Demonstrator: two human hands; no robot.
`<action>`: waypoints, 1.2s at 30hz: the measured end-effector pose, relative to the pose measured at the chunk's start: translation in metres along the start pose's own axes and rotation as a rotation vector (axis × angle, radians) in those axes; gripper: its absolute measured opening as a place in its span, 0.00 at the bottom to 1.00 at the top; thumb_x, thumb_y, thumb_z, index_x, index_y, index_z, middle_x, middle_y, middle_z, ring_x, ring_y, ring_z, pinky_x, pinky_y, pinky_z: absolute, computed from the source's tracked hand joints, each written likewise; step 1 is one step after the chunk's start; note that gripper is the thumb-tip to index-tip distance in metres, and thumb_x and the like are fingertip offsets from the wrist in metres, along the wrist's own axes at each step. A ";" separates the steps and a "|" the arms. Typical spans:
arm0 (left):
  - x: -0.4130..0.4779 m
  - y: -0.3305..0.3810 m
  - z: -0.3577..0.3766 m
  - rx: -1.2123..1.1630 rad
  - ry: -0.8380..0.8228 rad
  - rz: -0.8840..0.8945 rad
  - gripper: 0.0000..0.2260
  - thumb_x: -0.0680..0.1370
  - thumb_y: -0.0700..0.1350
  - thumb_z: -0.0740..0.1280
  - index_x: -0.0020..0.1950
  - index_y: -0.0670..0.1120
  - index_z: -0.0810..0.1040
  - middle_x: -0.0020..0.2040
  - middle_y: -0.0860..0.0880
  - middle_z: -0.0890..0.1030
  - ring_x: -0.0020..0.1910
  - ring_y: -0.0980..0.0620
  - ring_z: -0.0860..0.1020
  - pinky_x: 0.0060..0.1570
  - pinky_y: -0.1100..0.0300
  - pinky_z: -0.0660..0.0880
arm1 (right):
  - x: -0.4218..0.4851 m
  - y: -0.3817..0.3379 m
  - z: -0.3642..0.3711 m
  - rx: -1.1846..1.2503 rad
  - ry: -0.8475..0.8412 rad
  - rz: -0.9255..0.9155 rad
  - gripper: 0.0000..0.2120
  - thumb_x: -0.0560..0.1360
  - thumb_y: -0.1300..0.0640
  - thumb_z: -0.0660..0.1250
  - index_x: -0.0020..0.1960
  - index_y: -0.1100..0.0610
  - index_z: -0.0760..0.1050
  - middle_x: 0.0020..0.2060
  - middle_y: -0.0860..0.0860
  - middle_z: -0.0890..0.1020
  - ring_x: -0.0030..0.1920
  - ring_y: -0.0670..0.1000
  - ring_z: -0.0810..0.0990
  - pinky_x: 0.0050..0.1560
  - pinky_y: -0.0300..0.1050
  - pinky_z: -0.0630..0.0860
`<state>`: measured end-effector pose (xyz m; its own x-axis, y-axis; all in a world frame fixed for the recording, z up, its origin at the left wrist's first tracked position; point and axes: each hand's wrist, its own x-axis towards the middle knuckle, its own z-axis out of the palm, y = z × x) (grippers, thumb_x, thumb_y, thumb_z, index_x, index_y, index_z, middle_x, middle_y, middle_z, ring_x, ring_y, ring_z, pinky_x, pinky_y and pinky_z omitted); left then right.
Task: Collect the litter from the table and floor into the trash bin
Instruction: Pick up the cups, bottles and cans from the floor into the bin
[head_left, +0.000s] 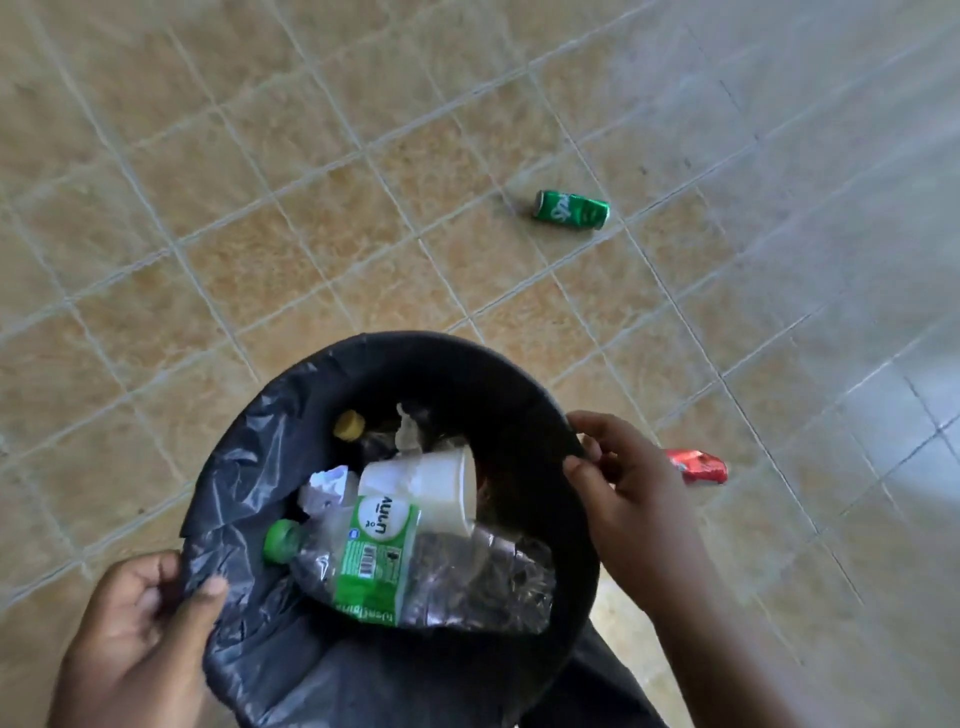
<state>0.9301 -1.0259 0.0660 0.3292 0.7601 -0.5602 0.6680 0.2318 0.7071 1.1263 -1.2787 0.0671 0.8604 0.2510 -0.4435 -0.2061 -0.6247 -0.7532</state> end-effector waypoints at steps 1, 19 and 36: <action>0.001 0.018 0.015 0.024 -0.025 0.003 0.13 0.76 0.28 0.63 0.44 0.46 0.73 0.27 0.59 0.80 0.24 0.64 0.75 0.28 0.74 0.70 | 0.006 0.001 -0.014 0.014 0.023 0.024 0.17 0.74 0.63 0.68 0.53 0.41 0.78 0.39 0.48 0.80 0.39 0.48 0.79 0.39 0.46 0.76; 0.040 0.221 0.314 0.495 -0.654 0.304 0.22 0.73 0.32 0.67 0.47 0.62 0.75 0.45 0.55 0.82 0.43 0.57 0.81 0.46 0.56 0.75 | 0.099 0.094 -0.172 0.381 0.616 0.425 0.21 0.74 0.67 0.67 0.55 0.42 0.78 0.39 0.52 0.79 0.43 0.56 0.80 0.47 0.59 0.78; 0.121 0.197 0.571 0.669 -1.066 0.604 0.13 0.65 0.39 0.62 0.46 0.53 0.74 0.43 0.48 0.77 0.40 0.48 0.76 0.38 0.46 0.78 | 0.196 0.246 -0.154 0.513 1.019 0.553 0.20 0.64 0.63 0.63 0.45 0.40 0.81 0.32 0.47 0.72 0.36 0.51 0.73 0.39 0.53 0.76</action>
<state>1.4826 -1.2347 -0.1088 0.8184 -0.2558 -0.5145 0.3308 -0.5223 0.7860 1.3162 -1.4973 -0.1302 0.5227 -0.7747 -0.3560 -0.6115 -0.0497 -0.7897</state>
